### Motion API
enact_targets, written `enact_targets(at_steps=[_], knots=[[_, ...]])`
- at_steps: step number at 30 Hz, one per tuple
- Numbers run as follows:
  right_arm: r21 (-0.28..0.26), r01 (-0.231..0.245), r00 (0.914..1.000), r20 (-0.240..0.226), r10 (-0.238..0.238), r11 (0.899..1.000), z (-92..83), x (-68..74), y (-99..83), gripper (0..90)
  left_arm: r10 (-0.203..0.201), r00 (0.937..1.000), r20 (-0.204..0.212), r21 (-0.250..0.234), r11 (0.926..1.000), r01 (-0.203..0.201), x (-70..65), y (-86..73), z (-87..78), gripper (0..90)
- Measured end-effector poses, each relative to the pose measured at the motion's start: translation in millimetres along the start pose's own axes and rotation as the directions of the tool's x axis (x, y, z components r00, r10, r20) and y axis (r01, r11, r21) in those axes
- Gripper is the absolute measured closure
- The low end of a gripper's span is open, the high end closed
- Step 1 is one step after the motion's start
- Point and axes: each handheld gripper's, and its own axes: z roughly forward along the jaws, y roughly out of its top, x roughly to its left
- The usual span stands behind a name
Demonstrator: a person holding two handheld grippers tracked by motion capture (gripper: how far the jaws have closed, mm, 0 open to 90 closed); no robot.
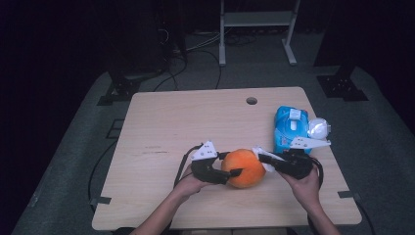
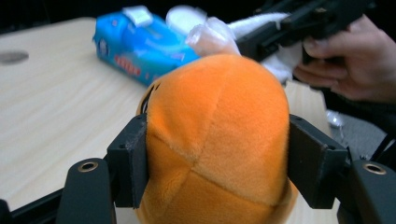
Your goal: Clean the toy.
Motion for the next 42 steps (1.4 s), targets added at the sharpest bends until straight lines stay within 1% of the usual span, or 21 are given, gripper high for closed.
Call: enact_targets(at_steps=[1, 3, 4, 6, 7, 9, 11, 13, 15, 16, 19, 21, 22, 24, 25, 28, 31, 35, 37, 39, 42], knots=[[-0.014, 0.022, 0.9997, -0.006, -0.022, 1.0, -0.5, 7.6, 4.2, 79.4, 0.019, 0.9998, -0.007, 0.002, 0.9998, -0.019, -2.2, 1.2, -0.1, 31.7], [-0.05, 0.039, 0.9971, -0.064, -0.042, 0.998, -1.3, 18.3, 10.8, 79.4, 0.037, 0.9992, -0.014, 0.005, 0.9993, -0.037, -6.7, 1.2, 1.9, 32.3], [-0.05, 0.046, 0.9957, -0.078, -0.05, 0.998, -0.6, 22.5, 12.5, 79.4, 0.045, 0.999, -0.006, 0.012, 0.9989, -0.044, -9.6, 1.4, 3.7, 32.5], [-0.021, 0.098, 0.9936, -0.054, -0.099, 0.995, 3.3, 30.9, 13.4, 79.4, 0.054, 0.9985, -0.006, 0.013, 0.9984, -0.054, -12.5, 2.9, 3.9, 32.5], [-0.017, 0.102, 0.9935, -0.048, -0.103, 0.995, 4.1, 29.5, 11.7, 79.4, 0.056, 0.9983, -0.013, 0.01, 0.9984, -0.056, -12.8, 3.8, 2.8, 32.7], [-0.01, 0.058, 0.9975, -0.04, -0.059, 0.998, 4.4, 18.8, 6.9, 79.4, 0.058, 0.998, -0.024, -0.007, 0.9983, -0.058, -11.7, 7.5, -2.5, 32.9], [0.001, 0.038, 0.999, -0.021, -0.038, 0.999, 5.8, 12.2, 2.4, 79.4, 0.045, 0.9988, -0.021, -0.03, 0.9985, -0.046, -10.3, 10.3, -6.5, 33.1], [0.01, 0.006, 0.9995, -0.03, -0.006, 1.0, 9.2, 7.3, -2.0, 79.4, 0.062, 0.9974, -0.037, -0.013, 0.998, -0.063, -11.0, 11.6, -6.5, 33.3], [0.01, 0.027, 0.9992, -0.03, -0.027, 1.0, 11.5, 13.5, 0.4, 79.4, 0.081, 0.9955, -0.051, 0.007, 0.9967, -0.08, -12.6, 10.0, -3.4, 33.3], [0.004, 0.032, 0.9988, -0.037, -0.032, 0.999, 11.1, 16.4, 2.0, 79.4, 0.075, 0.9959, -0.05, 0.017, 0.9971, -0.074, -13.0, 8.8, -1.5, 33.5], [-0.022, 0.052, 0.9953, -0.081, -0.053, 0.998, 11.3, 27.4, 8.2, 79.4, 0.085, 0.9953, -0.047, 0.03, 0.996, -0.084, -17.0, 5.6, 5.8, 33.5], [0.0, 0.082, 0.9946, -0.063, -0.082, 0.997, 14.4, 31.8, 8.0, 79.4, 0.105, 0.9929, -0.057, 0.042, 0.9938, -0.103, -20.0, 6.1, 8.0, 31.5], [0.009, 0.087, 0.9946, -0.057, -0.086, 0.996, 15.8, 30.6, 6.2, 79.3, 0.107, 0.9927, -0.054, 0.045, 0.9934, -0.105, -19.7, 5.8, 8.1, 28.8], [0.019, 0.063, 0.9966, -0.053, -0.062, 0.998, 16.8, 25.0, 1.9, 79.3, 0.098, 0.9945, -0.037, 0.038, 0.9946, -0.097, -16.5, 5.0, 7.9, 21.8], [0.016, 0.054, 0.9971, -0.053, -0.053, 0.998, 16.7, 22.8, 0.3, 79.2, 0.099, 0.9949, -0.018, 0.033, 0.9946, -0.098, -13.8, 4.2, 7.8, 17.9], [0.014, 0.048, 0.9983, -0.033, -0.047, 0.999, 14.4, 20.3, -0.5, 79.2, 0.084, 0.9964, 0.001, 0.037, 0.9958, -0.084, -4.2, -1.3, 7.6, 8.6], [0.011, 0.034, 0.9988, -0.035, -0.034, 0.999, 14.6, 17.0, -1.6, 79.1, 0.068, 0.9972, 0.032, 0.032, 0.9971, -0.069, 0.9, -6.6, 8.9, 7.8], [0.013, 0.031, 0.9994, -0.013, -0.031, 0.999, 13.3, 14.4, -2.2, 78.9, 0.108, 0.9902, 0.088, 0.075, 0.9905, -0.115, -0.5, -8.8, 9.1, 11.0], [0.013, 0.03, 0.9995, -0.007, -0.03, 0.999, 12.9, 12.3, -3.5, 78.7, 0.109, 0.9874, 0.114, 0.078, 0.9899, -0.118, -0.5, -8.4, 6.1, 11.0], [0.013, 0.024, 0.9996, -0.013, -0.024, 1.0, 13.3, 12.4, -3.8, 78.6, 0.107, 0.9881, 0.111, 0.073, 0.9906, -0.116, 1.5, -9.3, 4.8, 11.3], [0.016, 0.03, 0.9995, -0.006, -0.03, 0.999, 14.3, 13.0, -3.3, 78.6, 0.1, 0.992, 0.077, 0.085, 0.9907, -0.106, 4.0, -12.6, 9.8, 8.3]])
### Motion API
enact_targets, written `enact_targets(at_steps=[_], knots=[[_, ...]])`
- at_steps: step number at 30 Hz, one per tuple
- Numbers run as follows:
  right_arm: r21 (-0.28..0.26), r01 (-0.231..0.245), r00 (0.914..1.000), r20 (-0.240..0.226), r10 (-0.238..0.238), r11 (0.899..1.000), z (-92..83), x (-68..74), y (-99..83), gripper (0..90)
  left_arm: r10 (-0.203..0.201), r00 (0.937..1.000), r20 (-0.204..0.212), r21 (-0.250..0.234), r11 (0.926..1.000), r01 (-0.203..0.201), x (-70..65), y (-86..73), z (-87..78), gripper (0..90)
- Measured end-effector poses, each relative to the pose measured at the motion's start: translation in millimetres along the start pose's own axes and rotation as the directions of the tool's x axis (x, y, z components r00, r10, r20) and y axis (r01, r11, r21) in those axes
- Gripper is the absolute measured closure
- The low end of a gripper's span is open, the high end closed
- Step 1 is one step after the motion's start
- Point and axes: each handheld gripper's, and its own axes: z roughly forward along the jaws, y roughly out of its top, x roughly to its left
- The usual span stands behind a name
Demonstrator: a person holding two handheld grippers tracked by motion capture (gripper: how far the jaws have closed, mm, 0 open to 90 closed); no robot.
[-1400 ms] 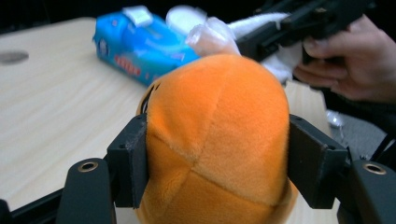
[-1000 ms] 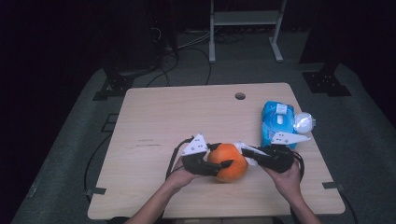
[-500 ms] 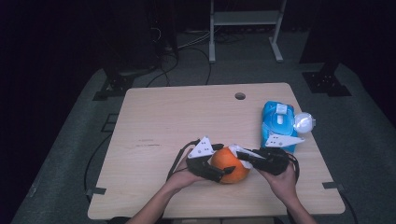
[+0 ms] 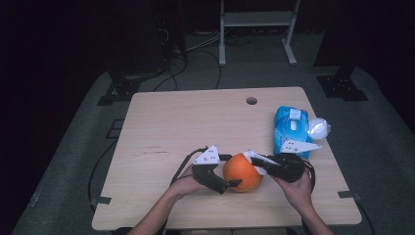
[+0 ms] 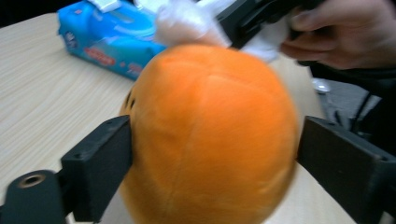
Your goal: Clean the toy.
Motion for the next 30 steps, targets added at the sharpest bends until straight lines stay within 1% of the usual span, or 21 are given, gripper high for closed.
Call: enact_targets(at_steps=[1, 3, 4, 6, 7, 8, 11, 13, 15, 16, 17, 18, 19, 21, 22, 25, 26, 27, 28, 29, 30], knots=[[0.0, -0.004, 1.0, 0.0, 0.004, 1.0, -0.1, -0.6, -0.3, 78.6, -0.01, 0.9999, -0.001, 0.006, 0.9999, 0.01, 0.4, -1.7, 3.0, 6.4], [-0.001, -0.011, 0.9999, -0.003, 0.011, 1.0, -0.4, -2.4, -1.1, 78.6, -0.015, 0.9999, -0.002, 0.007, 0.9999, 0.015, -1.5, -4.5, 7.4, 6.8], [0.0, -0.013, 0.9999, -0.004, 0.013, 1.0, -0.4, -3.0, -1.1, 78.6, -0.012, 0.9999, -0.009, 0.02, 0.9997, 0.012, -3.7, -3.6, 7.7, 9.5], [-0.001, -0.018, 0.9998, -0.012, 0.018, 1.0, -0.7, -3.9, -0.6, 78.8, -0.007, 0.9992, -0.038, 0.038, 0.9992, 0.008, -5.9, 1.0, 4.6, 19.5], [-0.005, -0.022, 0.9996, -0.015, 0.022, 1.0, -1.7, -3.8, 0.1, 79.1, -0.011, 0.9989, -0.046, 0.038, 0.9992, 0.013, -6.4, 3.5, 2.8, 24.7], [-0.015, -0.022, 0.9996, -0.018, 0.021, 1.0, -3.1, -3.2, 1.2, 79.3, -0.009, 0.9985, -0.055, 0.037, 0.9992, 0.011, -7.5, 6.0, 1.1, 27.8], [-0.039, 0.003, 0.9999, -0.014, -0.003, 0.999, -8.3, 3.3, 6.1, 79.7, -0.019, 0.9958, -0.09, 0.035, 0.9991, 0.022, -10.1, 12.3, -1.6, 31.0], [-0.053, 0.01, 0.9995, -0.029, -0.012, 0.999, -8.5, 7.8, 8.1, 79.8, -0.015, 0.9922, -0.124, 0.05, 0.9985, 0.021, -12.5, 14.1, -0.1, 31.3], [-0.048, 0.034, 0.9972, -0.064, -0.037, 0.998, -4.9, 17.1, 10.4, 79.8, -0.033, 0.9892, -0.143, 0.056, 0.9976, 0.041, -13.4, 14.2, 2.1, 31.3], [-0.039, 0.051, 0.9954, -0.079, -0.054, 0.998, -2.7, 21.4, 11.0, 79.9, -0.052, 0.9882, -0.144, 0.049, 0.997, 0.06, -14.3, 14.1, 4.0, 31.3], [-0.016, 0.089, 0.9921, -0.087, -0.09, 0.996, 1.8, 30.0, 11.7, 79.8, -0.051, 0.9887, -0.141, 0.052, 0.997, 0.059, -15.2, 14.6, 5.0, 31.2], [-0.005, 0.114, 0.9892, -0.092, -0.114, 0.993, 4.7, 34.6, 11.8, 79.8, -0.028, 0.9892, -0.144, 0.062, 0.9974, 0.037, -17.8, 15.7, 6.2, 31.2], [0.007, 0.15, 0.9856, -0.081, -0.148, 0.989, 8.2, 41.2, 11.6, 79.9, -0.022, 0.9892, -0.145, 0.065, 0.9974, 0.032, -19.0, 15.8, 6.5, 31.2], [0.005, 0.165, 0.9852, -0.049, -0.164, 0.986, 8.3, 42.0, 11.9, 80.0, -0.024, 0.9892, -0.145, 0.065, 0.9974, 0.033, -20.3, 15.0, 7.0, 31.2], [-0.001, 0.161, 0.9863, -0.035, -0.161, 0.987, 7.3, 40.4, 12.0, 80.0, -0.02, 0.9898, -0.141, 0.065, 0.9975, 0.029, -20.8, 14.3, 7.7, 31.2], [-0.02, 0.133, 0.9911, 0.018, -0.132, 0.991, 0.1, 27.7, 12.0, 80.0, -0.008, 0.9912, -0.132, 0.069, 0.9975, 0.017, -21.4, 14.4, 8.2, 30.9], [-0.022, 0.126, 0.9916, 0.033, -0.125, 0.992, -2.2, 23.1, 11.5, 80.0, -0.003, 0.9926, -0.122, 0.067, 0.9977, 0.012, -21.1, 14.0, 8.4, 29.8], [-0.023, 0.114, 0.9927, 0.041, -0.113, 0.993, -3.7, 20.0, 10.9, 80.1, 0.011, 0.9954, -0.095, 0.076, 0.9971, -0.004, -19.9, 13.4, 7.8, 27.4], [-0.022, 0.098, 0.9942, 0.046, -0.097, 0.995, -5.4, 16.3, 9.9, 80.0, 0.021, 0.9969, -0.076, 0.069, 0.9975, -0.016, -18.4, 12.1, 7.1, 24.8], [-0.021, 0.09, 0.9946, 0.052, -0.089, 0.996, -6.3, 13.3, 8.7, 80.0, 0.02, 0.9979, -0.062, 0.056, 0.9983, -0.016, -14.8, 10.5, 5.2, 21.8], [-0.018, 0.084, 0.995, 0.056, -0.082, 0.996, -6.6, 10.2, 7.2, 80.0, 0.011, 0.9987, -0.05, 0.041, 0.9991, -0.009, -11.7, 9.3, 3.6, 19.5]])
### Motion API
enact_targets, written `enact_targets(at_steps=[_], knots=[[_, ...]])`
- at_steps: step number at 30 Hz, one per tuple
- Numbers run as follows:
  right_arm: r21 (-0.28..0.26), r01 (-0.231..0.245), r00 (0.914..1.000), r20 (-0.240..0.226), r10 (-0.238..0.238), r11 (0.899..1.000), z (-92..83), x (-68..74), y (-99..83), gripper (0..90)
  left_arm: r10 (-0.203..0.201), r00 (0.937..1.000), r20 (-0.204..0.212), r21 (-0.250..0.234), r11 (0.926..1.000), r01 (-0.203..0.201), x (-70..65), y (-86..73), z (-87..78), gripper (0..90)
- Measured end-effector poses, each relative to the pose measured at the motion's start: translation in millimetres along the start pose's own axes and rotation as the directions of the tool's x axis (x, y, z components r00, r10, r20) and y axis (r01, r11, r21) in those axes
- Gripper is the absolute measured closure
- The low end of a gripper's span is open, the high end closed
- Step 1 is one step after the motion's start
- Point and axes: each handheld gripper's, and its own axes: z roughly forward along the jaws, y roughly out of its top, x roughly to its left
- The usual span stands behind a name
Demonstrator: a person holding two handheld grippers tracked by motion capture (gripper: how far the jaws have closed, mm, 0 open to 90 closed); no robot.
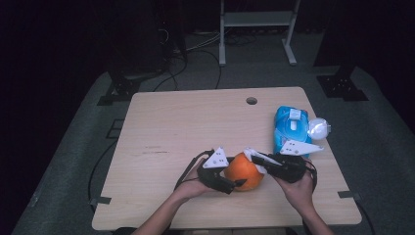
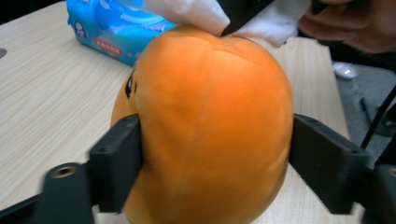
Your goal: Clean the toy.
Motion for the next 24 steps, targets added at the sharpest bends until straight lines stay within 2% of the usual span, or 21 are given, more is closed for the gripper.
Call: enact_targets(at_steps=[3, 5, 9, 10, 12, 13, 15, 18, 24], knots=[[0.006, -0.012, 0.9999, -0.008, 0.012, 1.0, 1.3, -3.3, -1.2, 79.9, -0.016, 0.9999, -0.004, -0.014, 0.9998, 0.016, 5.1, -2.8, 1.0, 15.0], [0.01, -0.008, 0.9999, -0.007, 0.008, 1.0, 1.7, -1.0, -0.2, 79.8, -0.002, 0.9999, -0.012, -0.019, 0.9998, 0.002, 4.2, -5.8, 3.3, 20.9], [0.004, 0.024, 0.9994, -0.024, -0.023, 1.0, 2.8, 9.7, 2.9, 79.8, -0.036, 0.9979, -0.054, -0.035, 0.9988, 0.034, 0.9, -3.9, 5.2, 28.3], [0.001, 0.038, 0.9984, -0.041, -0.038, 0.999, 4.6, 14.0, 3.9, 79.8, -0.043, 0.9974, -0.057, -0.034, 0.9986, 0.041, -0.9, -3.1, 6.3, 28.6], [0.019, 0.078, 0.9938, -0.081, -0.076, 0.997, 10.5, 25.5, 5.7, 79.8, -0.028, 0.9979, -0.059, -0.03, 0.9992, 0.026, -5.2, -1.4, 8.5, 29.0], [0.029, 0.101, 0.9914, -0.086, -0.098, 0.994, 13.0, 29.7, 6.2, 79.8, -0.005, 0.9979, -0.064, -0.022, 0.9997, 0.003, -8.6, -0.4, 9.4, 29.3], [0.047, 0.134, 0.9892, -0.066, -0.131, 0.99, 16.2, 35.7, 7.2, 79.9, 0.006, 0.9979, -0.064, -0.018, 0.9998, -0.007, -11.9, 0.6, 9.6, 30.5], [0.028, 0.09, 0.9951, -0.045, -0.088, 0.996, 11.4, 23.9, 7.1, 80.0, -0.002, 0.9987, -0.052, -0.031, 0.9995, 0.001, -11.2, -0.2, 10.1, 31.2], [0.013, 0.05, 0.9986, 0.018, -0.05, 0.999, -0.2, 3.0, 2.9, 80.0, -0.014, 0.9989, -0.044, -0.042, 0.9991, 0.012, -8.2, -2.5, 10.5, 31.1]])
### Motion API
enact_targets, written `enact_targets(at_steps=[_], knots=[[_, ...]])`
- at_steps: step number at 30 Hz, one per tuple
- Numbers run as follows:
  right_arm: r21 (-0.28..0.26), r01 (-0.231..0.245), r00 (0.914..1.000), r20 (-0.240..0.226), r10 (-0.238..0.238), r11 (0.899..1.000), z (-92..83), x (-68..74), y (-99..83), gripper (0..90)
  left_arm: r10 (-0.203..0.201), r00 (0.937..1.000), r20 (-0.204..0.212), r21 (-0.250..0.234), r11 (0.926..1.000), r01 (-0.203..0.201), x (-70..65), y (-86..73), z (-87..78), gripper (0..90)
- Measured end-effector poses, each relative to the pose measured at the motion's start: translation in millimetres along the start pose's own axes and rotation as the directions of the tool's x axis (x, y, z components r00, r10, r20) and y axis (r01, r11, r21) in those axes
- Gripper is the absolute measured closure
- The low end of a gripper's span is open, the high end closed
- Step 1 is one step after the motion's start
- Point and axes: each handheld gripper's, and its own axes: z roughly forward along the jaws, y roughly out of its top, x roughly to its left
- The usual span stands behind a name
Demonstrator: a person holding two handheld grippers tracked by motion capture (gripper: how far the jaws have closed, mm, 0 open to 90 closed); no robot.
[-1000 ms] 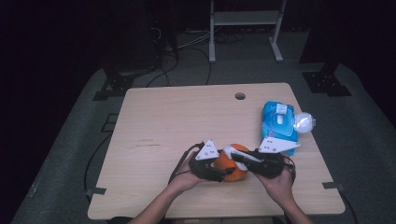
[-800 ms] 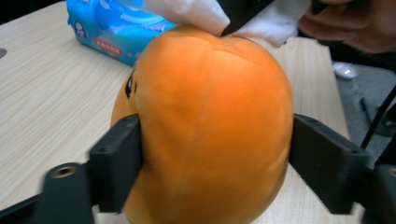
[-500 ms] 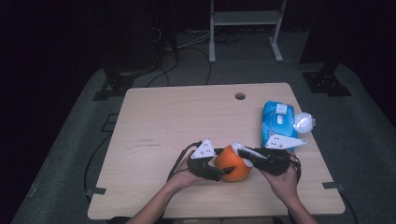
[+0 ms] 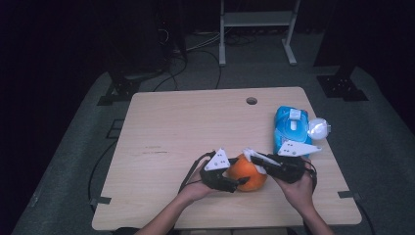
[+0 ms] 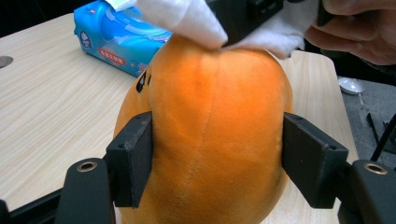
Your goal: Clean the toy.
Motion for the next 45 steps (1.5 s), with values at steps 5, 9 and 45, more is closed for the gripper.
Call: enact_targets(at_steps=[5, 9, 45], knots=[[-0.001, -0.004, 0.9998, 0.021, 0.004, 1.0, -2.2, -1.2, -1.7, 79.9, -0.014, 0.9998, -0.017, -0.003, 0.9999, 0.014, 1.6, -1.0, 2.0, 29.8], [0.006, 0.013, 0.9995, -0.028, -0.013, 1.0, 4.2, 12.0, 0.1, 79.5, -0.015, 0.9995, -0.028, 0.006, 0.9999, 0.016, 3.8, -2.8, 2.3, 23.5], [-0.013, -0.003, 0.9995, -0.032, 0.003, 1.0, 3.7, 9.0, -3.8, 79.2, -0.145, 0.9894, -0.002, -0.006, 0.9894, 0.145, 23.1, -4.6, -7.5, 22.9]])
